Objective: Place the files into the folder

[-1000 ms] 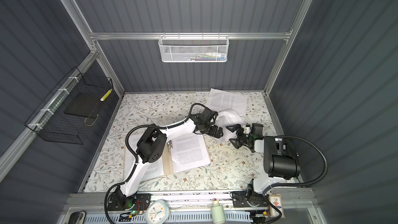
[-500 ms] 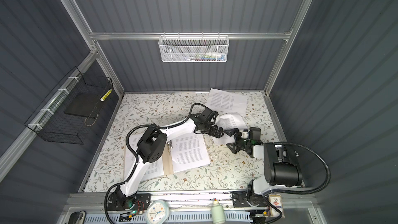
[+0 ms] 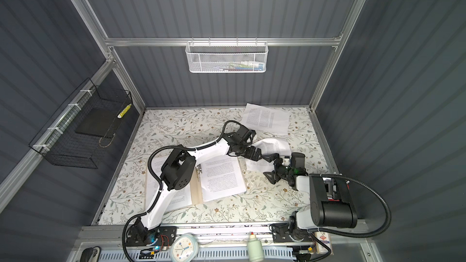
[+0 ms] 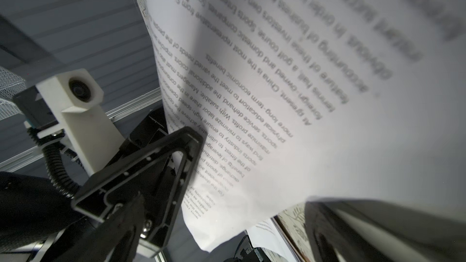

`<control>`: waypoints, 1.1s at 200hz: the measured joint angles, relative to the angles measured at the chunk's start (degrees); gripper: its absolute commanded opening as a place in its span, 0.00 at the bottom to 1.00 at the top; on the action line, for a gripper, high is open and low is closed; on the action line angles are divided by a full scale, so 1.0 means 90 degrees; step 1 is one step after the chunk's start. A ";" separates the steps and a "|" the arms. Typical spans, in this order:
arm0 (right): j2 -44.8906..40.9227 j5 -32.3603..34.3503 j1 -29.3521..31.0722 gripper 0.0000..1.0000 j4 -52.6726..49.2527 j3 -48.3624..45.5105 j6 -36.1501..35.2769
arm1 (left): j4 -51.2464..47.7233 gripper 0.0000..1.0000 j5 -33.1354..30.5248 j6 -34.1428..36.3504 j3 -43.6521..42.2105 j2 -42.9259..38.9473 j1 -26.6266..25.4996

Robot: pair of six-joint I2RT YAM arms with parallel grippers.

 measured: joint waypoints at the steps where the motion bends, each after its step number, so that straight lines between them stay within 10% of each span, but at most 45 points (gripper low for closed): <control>1: -0.0032 0.0012 -0.0007 0.99 -0.0049 0.0007 -0.0017 | 0.0000 1.00 0.0002 0.0000 0.0000 0.0000 0.0000; 111: -0.0561 0.1542 -0.0986 0.99 -0.3949 0.2113 -0.2722 | 0.0233 1.00 -0.0121 -0.0019 -0.0085 0.0000 0.0172; 220: 0.0410 0.2011 -0.1003 0.99 -0.3223 0.1938 -0.2788 | 0.0498 1.00 -0.0119 -0.0017 -0.0253 -0.0036 0.0296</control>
